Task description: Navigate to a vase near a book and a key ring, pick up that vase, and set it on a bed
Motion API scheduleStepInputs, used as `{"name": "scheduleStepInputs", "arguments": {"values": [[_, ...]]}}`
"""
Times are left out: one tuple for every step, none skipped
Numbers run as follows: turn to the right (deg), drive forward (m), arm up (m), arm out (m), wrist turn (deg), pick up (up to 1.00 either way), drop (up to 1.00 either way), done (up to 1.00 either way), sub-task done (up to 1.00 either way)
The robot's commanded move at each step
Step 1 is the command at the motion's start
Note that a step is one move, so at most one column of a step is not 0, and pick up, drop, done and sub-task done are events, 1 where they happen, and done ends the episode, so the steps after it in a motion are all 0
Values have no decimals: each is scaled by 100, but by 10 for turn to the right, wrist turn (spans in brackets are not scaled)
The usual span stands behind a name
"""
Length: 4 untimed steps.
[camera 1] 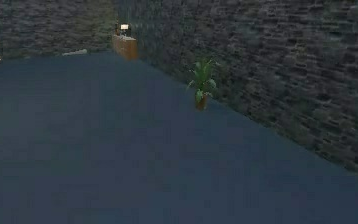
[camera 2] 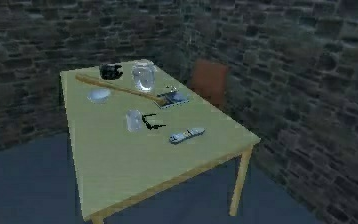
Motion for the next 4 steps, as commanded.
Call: {"name": "scheduleStepInputs", "arguments": {"values": [[0,55,0,0,0,0,0,0,0],[450,0,0,0,0,0,0,0,0],[120,0,0,0,0,0,0,0,0],[0,100,0,0,0,0,0,0,0]]}}
